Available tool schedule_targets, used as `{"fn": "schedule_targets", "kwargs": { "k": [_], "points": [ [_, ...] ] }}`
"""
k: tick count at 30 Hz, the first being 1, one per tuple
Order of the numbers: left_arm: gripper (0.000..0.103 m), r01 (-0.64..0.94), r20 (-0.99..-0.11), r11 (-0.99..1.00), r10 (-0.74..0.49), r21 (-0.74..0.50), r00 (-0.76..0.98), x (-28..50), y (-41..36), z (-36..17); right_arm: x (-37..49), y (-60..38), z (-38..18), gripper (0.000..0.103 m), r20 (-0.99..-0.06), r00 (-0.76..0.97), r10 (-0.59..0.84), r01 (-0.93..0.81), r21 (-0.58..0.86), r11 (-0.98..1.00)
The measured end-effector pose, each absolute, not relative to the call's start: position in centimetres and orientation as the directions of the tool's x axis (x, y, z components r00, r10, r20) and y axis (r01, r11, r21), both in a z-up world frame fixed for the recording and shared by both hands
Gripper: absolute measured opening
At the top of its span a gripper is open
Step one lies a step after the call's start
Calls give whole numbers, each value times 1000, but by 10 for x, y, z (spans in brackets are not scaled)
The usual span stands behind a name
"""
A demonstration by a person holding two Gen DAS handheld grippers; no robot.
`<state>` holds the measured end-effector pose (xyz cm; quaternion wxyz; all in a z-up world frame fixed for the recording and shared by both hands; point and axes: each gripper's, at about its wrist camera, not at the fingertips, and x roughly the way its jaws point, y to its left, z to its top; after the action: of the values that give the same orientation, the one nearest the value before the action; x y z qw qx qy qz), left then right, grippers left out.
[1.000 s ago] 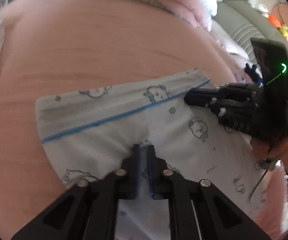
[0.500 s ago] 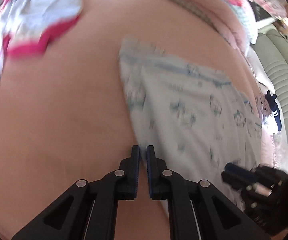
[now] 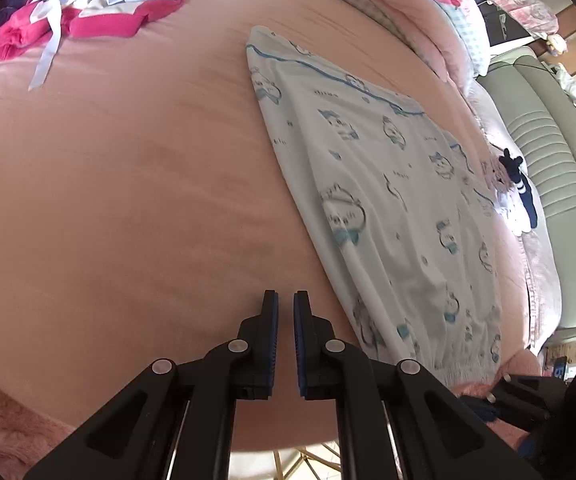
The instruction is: Fold clothes
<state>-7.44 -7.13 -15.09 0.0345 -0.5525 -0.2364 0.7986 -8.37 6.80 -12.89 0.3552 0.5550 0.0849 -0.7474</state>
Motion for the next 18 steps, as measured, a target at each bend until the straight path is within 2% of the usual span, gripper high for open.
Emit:
{"fn": "schedule_targets", "kwargs": {
  "k": [4, 7, 9, 18],
  "points": [
    [6, 165, -863, -895, 327, -413, -385, -77, -62, -151, -90, 63, -141, 28, -927, -241, -286, 576, 101, -811],
    [6, 119, -846, -892, 362, -437, -392, -66, -63, -148, -101, 89, -138, 28, -915, -244, -320, 464, 180, -868],
    [6, 71, -833, -888, 394, -454, -387, -67, -54, -147, -104, 100, -137, 28, -916, -259, -307, 421, 180, -889],
    [6, -124, -761, -855, 506, -503, -407, -63, -16, -128, -106, 115, -150, 28, -922, -229, -312, 379, 210, -901]
  ]
}}
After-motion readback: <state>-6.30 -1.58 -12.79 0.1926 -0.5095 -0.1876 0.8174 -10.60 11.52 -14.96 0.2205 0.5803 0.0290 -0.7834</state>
